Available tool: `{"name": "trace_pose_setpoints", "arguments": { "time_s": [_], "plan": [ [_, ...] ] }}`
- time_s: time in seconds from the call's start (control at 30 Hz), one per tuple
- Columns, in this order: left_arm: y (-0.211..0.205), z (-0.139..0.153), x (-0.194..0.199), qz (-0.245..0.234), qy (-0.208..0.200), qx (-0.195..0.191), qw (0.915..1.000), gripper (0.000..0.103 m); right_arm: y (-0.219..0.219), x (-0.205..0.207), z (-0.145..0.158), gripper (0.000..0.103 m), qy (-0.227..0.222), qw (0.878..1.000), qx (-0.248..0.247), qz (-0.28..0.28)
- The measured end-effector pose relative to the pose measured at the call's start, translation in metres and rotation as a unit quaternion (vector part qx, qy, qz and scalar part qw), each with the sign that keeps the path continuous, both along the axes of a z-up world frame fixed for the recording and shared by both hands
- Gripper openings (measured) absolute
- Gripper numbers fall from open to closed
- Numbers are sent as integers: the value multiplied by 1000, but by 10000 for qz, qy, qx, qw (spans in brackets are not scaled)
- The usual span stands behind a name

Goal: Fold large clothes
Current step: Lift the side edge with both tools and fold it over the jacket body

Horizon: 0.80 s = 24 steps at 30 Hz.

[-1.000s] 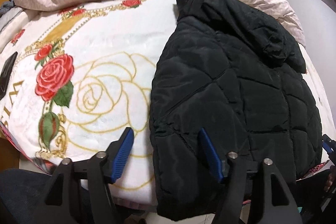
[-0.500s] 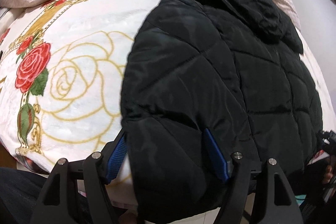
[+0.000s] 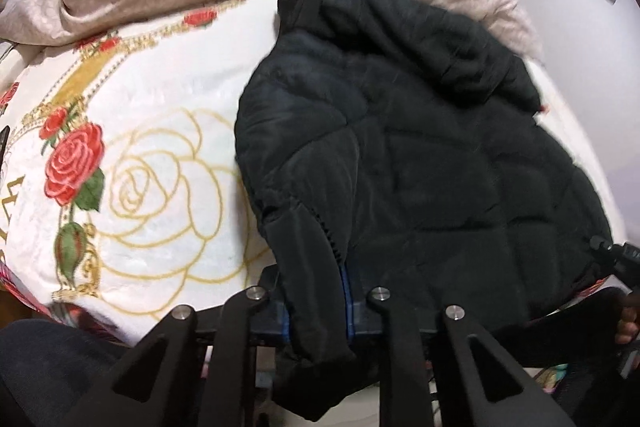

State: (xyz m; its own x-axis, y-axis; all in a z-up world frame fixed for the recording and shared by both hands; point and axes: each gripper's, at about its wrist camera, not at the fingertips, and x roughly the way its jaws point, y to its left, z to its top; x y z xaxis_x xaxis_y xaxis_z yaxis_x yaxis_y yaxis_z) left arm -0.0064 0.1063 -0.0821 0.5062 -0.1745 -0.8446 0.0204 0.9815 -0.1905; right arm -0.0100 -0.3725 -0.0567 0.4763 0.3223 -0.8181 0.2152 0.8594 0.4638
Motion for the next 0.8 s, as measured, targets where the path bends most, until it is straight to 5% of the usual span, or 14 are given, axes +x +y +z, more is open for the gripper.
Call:
{"name": "trace_pose_setpoints", "arguments": {
  "time_s": [0.43,0.8],
  "plan": [
    [38,74,-51,156,-668,-859,9939,17,-19,-57,53,12,-774,9949,644,-82],
    [46,108,-46,243,-1074,-1334,9849,17,-28,-43,94,12,-1343,9875,818,-120]
  ]
}}
